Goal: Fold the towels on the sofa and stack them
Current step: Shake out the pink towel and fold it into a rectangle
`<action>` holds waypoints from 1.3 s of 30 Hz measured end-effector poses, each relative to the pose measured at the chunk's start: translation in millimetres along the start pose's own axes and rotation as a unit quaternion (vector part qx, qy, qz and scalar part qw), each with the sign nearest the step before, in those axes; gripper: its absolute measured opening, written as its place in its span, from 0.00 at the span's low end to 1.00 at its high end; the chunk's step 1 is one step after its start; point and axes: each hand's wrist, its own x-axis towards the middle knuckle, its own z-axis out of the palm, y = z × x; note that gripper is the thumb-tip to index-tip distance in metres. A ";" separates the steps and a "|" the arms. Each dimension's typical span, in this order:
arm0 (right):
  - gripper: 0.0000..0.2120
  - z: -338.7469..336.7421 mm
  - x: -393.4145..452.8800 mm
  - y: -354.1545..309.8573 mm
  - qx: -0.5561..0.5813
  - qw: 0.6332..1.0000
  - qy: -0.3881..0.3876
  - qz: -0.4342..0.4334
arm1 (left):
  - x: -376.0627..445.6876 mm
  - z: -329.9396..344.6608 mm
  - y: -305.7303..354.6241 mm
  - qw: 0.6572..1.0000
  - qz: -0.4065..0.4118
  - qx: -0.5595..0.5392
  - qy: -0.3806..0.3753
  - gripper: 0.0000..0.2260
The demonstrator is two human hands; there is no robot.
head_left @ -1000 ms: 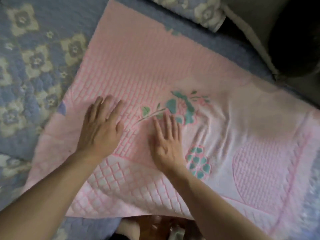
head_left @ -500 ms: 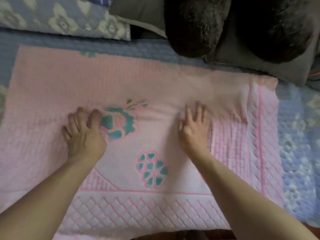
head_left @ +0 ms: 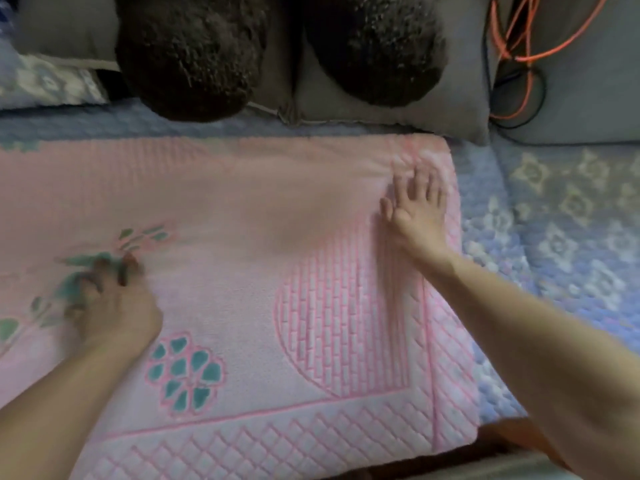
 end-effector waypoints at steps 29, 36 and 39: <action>0.38 70.8 -359.2 104.7 0.100 0.948 -0.070 0.295 | -247.4 144.6 34.5 0.929 0.358 0.097 -0.011 0.31; 0.45 70.1 -355.0 101.8 0.512 0.692 0.007 0.509 | -274.3 136.3 28.8 0.955 0.281 0.077 -0.050 0.40; 0.32 67.4 -362.3 117.6 0.497 0.712 -0.073 0.490 | -280.5 137.8 13.3 0.958 0.264 0.078 -0.083 0.42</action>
